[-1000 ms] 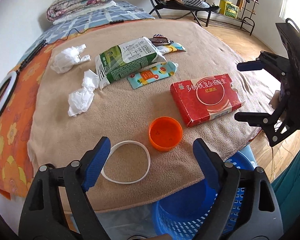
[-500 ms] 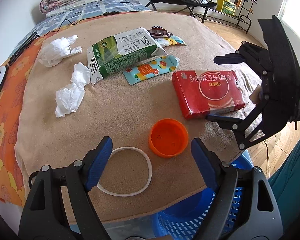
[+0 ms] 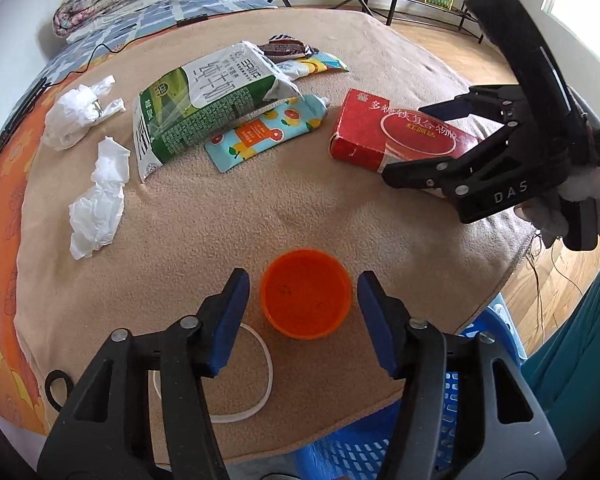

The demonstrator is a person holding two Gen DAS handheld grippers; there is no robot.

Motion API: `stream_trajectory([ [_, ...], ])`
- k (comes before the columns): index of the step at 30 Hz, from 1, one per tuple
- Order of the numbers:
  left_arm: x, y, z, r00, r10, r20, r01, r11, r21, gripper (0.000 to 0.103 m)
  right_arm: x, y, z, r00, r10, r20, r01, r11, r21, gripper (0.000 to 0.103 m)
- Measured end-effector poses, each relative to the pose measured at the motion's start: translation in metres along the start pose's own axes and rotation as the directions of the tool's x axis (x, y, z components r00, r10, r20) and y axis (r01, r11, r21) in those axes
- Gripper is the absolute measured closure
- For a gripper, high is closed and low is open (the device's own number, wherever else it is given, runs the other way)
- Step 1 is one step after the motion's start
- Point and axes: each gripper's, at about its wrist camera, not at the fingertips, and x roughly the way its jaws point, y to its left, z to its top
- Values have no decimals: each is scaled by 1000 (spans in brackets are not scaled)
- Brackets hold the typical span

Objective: Collect trash
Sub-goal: 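Grasp the orange bottle cap with the left tool while the right tool grasps the red box, then carry cap and red box over the blue basket and release both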

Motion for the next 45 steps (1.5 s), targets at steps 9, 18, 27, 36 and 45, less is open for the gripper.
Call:
stream_trajectory([
  [9,14,1,4,1000,20,-20,-20,1000,-7,55,5,17,-1,999,-33,-7,32,998,-59,15],
  [18,4,3,11,1000,15,26,-14,999,-44,55,-6,3,4,1000,-18,24,18,1000,12,16],
  [27,-28,-1,7,997,-7,78,12,998,-61,55,-43,4,4,994,-33,103,27,998,52,16],
  [36,-62,-12,-23,995,-2,99,8,998,-64,55,-89,37,-25,988,-22,151,19,1000,19,16],
  [45,-85,-26,-71,995,-5,98,12,997,-80,55,-113,73,-80,989,4,148,-7,1000,16,16],
])
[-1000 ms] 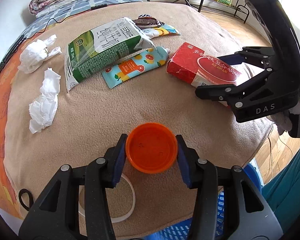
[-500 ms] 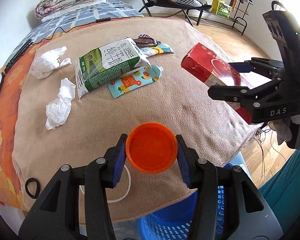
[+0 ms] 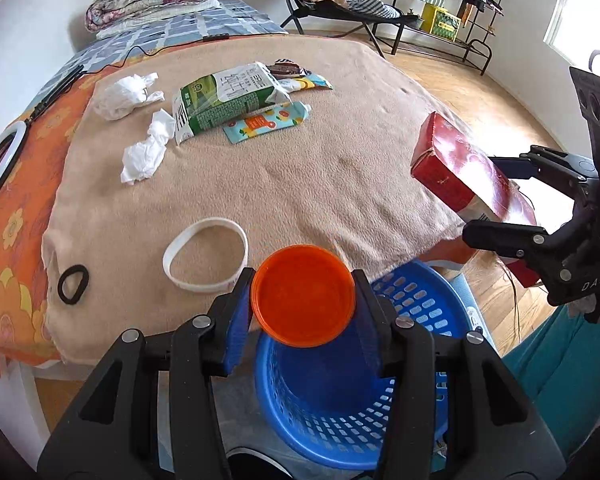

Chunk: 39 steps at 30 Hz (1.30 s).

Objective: Collect trash
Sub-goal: 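Carry cap and red box over the blue basket and release both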

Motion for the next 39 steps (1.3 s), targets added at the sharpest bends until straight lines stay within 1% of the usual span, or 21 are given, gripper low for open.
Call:
stream_trajectory([
  [8,4,-16,-43,998,-22,-53,22,1000,-4,55,-15,19,-37,1000,22,-13,-22,999,29,15],
  [13,14,-22,-65,995,-27,-96,26,1000,-9,55,-10,26,-59,998,34,-52,-33,999,35,15],
  [19,32,-32,-85,987,-19,-162,22,1000,14,55,2,35,-77,994,41,-98,-39,999,24,15],
  [23,41,-36,-91,982,-11,-190,15,1000,24,55,9,39,-85,992,41,-123,-39,999,16,15],
  [32,56,-36,-97,973,3,-231,6,999,36,55,29,39,-96,980,79,-185,-72,996,45,15],
  [39,61,-36,-97,971,0,-240,10,999,40,55,37,39,-97,974,91,-205,-81,995,58,15],
])
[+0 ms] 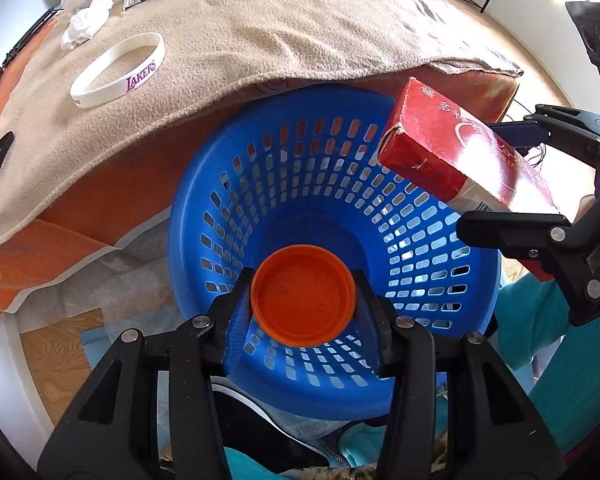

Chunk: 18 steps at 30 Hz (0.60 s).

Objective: Collect trash
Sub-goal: 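Carry cap and red box over the blue basket and release both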

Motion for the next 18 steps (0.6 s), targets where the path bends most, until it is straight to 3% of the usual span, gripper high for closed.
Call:
stream_trajectory([
  [7,2,-1,1,1000,2,-7,-2,1000,7,53,1,0,3,1000,2,7,-2,1000,7,14],
  [10,1,-1,2,1000,0,1,0,1000,6,37,1,-4,3,1000,6,12,-6,999,32,14],
  [18,-2,2,3,1000,1,9,-1,1000,-11,36,3,-11,5,999,44,4,-45,995,89,14],
])
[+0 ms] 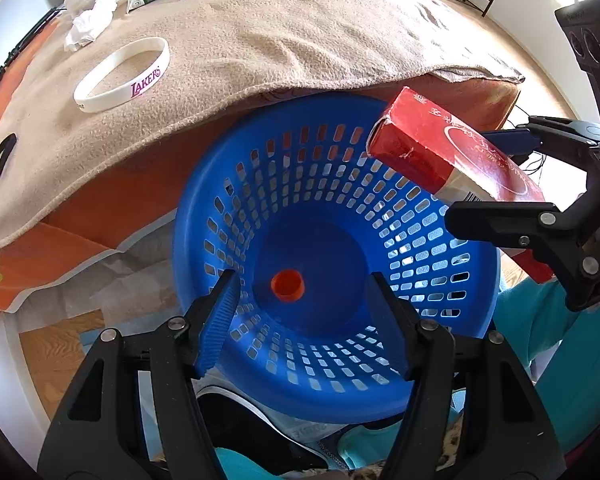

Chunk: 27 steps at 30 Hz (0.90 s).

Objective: Collect trash
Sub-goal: 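Carry cap and red box over the blue basket and release both, then grasp the crumpled tissue with the left tool while the right tool grasps the white wristband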

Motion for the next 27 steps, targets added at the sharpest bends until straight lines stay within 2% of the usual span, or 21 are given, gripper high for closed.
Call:
stream_trajectory([
  [10,-4,2,0,1000,7,12,-7,1000,3,36,2,0,1,1000,30,-5,-30,999,23,14],
  [20,-19,13,3,999,8,53,-7,999,-35,36,-15,-1,6,998,-38,57,37,999,16,14],
  [27,-36,22,12,995,20,98,-15,998,-57,36,-19,6,11,997,-21,77,21,1000,0,14],
])
